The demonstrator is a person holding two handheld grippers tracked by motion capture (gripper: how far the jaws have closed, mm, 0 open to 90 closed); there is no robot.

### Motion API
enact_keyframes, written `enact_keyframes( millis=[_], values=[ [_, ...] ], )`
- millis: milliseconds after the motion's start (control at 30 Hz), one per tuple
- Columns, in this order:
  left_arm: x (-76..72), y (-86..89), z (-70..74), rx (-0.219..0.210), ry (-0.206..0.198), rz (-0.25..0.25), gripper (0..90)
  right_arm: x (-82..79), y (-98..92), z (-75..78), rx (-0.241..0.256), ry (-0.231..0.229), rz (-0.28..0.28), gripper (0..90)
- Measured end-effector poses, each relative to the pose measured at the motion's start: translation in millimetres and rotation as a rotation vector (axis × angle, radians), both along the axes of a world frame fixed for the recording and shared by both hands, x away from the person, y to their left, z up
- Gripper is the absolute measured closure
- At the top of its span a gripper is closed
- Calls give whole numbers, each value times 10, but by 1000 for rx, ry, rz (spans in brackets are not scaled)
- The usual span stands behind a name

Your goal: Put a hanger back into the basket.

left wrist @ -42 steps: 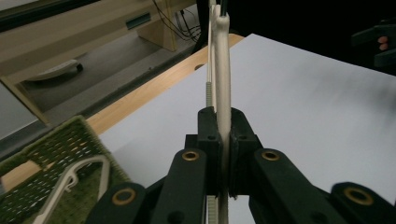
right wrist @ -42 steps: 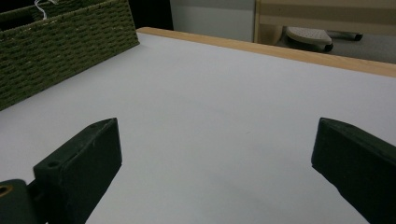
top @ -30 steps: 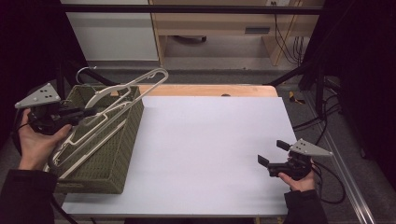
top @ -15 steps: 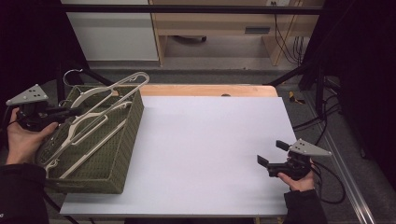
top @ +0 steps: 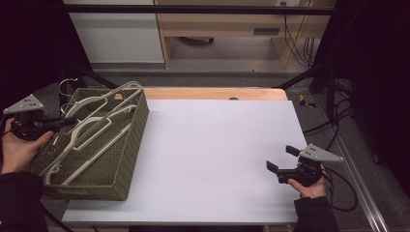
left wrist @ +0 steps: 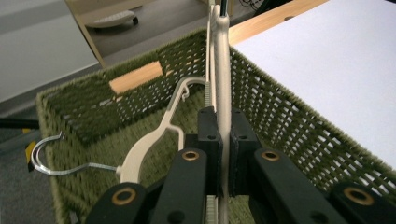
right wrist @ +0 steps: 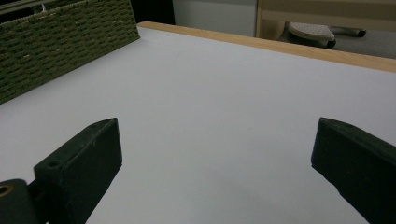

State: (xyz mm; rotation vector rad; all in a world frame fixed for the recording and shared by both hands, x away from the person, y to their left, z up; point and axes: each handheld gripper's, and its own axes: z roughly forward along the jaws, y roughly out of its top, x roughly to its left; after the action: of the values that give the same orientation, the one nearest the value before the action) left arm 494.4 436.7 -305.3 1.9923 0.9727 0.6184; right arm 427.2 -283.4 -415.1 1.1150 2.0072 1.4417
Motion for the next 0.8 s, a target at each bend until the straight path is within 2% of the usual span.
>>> enact_keyframes(
  millis=[200,400,733,800],
  values=[
    [-22,56,-109,-7,48,25,859,3,1,-8,-9,3,7,26],
    [-9,-5,-182,-17,83,26,858,3,2,-10,-10,3,7,26],
    [79,-118,-498,-63,179,76,858,5,13,-13,-9,9,4,26],
    [95,-145,-552,-61,197,83,857,4,11,-10,-4,7,3,27]
  ],
)
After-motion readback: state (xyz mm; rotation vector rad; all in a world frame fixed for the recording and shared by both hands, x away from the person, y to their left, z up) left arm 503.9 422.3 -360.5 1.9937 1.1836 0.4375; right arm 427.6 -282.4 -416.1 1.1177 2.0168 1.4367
